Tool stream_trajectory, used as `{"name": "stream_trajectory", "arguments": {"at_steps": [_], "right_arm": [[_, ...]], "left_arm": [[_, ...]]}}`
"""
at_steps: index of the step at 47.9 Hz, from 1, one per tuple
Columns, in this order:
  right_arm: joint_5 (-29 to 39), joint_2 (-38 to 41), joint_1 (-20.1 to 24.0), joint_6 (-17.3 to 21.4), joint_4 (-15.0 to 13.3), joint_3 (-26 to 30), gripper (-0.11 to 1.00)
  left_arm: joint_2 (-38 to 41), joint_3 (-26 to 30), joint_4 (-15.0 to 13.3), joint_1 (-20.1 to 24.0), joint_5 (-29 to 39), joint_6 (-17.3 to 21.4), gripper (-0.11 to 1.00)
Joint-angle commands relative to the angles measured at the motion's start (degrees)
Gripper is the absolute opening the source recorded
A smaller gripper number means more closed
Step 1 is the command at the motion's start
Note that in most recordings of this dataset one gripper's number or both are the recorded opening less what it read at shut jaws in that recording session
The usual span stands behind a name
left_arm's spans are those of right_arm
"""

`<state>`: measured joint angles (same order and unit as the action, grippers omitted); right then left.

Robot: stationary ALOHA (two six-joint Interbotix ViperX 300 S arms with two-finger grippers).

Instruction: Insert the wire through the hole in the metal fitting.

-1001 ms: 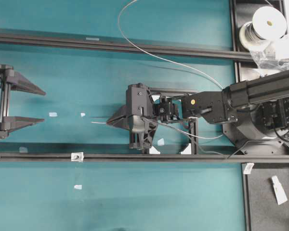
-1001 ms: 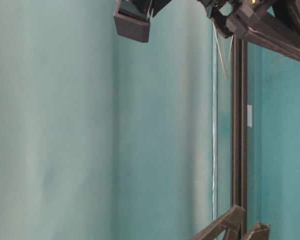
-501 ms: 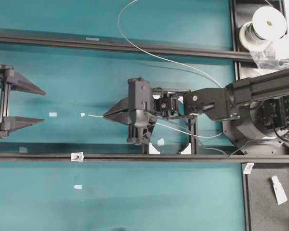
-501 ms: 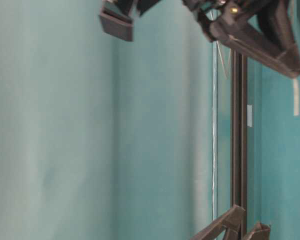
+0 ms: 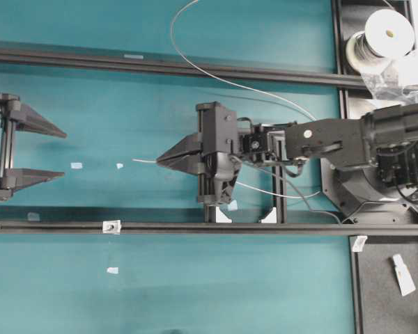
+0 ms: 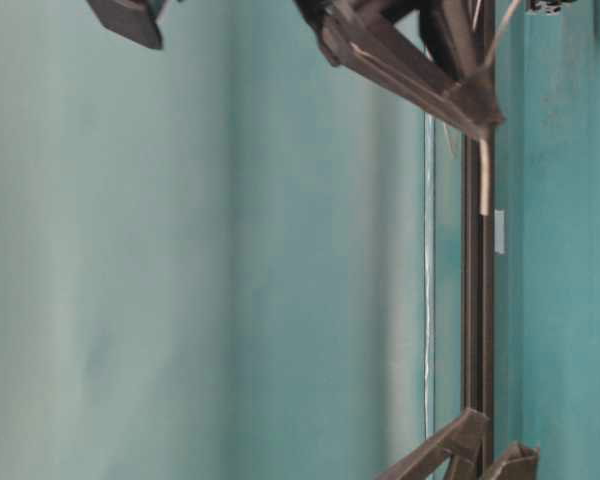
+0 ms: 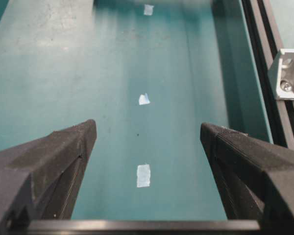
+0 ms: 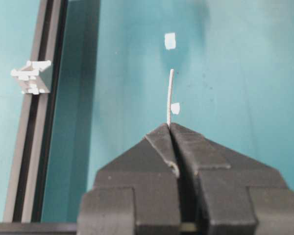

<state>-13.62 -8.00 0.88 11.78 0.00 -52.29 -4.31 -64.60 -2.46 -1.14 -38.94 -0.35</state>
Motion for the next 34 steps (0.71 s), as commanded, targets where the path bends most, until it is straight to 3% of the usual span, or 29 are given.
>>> {"name": "stream_trajectory", "arguments": {"at_steps": [1,17,34], "right_arm": [[1.1,-2.2,0.0,-0.1,-0.2,0.5,0.0],[6.9,-7.4,0.0,-0.1,-0.3,0.8,0.0],[3.5,-9.3,0.0,0.6,0.1,-2.4,0.0]], "left_arm": [[-0.8,1.1,-0.1,-0.2,-0.5,-0.1,0.47],[-1.2,1.6,-0.1,-0.3,-0.3,-0.1,0.47],[-1.3,2.0,-0.1,-0.2,-0.1,-0.1,0.47]]}}
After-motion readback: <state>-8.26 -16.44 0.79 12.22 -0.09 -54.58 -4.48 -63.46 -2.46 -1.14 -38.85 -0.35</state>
